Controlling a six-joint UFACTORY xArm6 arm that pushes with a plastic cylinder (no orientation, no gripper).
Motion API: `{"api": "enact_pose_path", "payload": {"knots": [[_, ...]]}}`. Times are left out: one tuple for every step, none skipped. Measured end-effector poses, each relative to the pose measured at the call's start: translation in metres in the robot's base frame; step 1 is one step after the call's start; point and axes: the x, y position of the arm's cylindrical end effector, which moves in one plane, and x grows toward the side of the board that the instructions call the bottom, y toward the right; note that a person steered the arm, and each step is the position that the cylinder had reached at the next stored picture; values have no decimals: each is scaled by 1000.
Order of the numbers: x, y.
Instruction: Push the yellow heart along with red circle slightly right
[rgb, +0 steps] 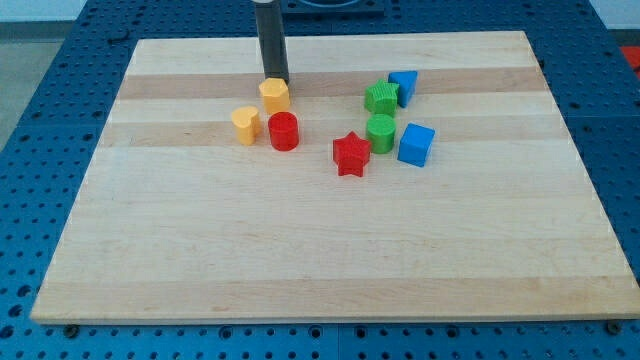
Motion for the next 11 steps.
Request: {"api": "enact_pose_path", "payload": {"knots": [[3, 0], [8, 0], [10, -12], [10, -39], [27, -58], [48, -60], [58, -60], [70, -59], [71, -63], [84, -85], [97, -84]]}}
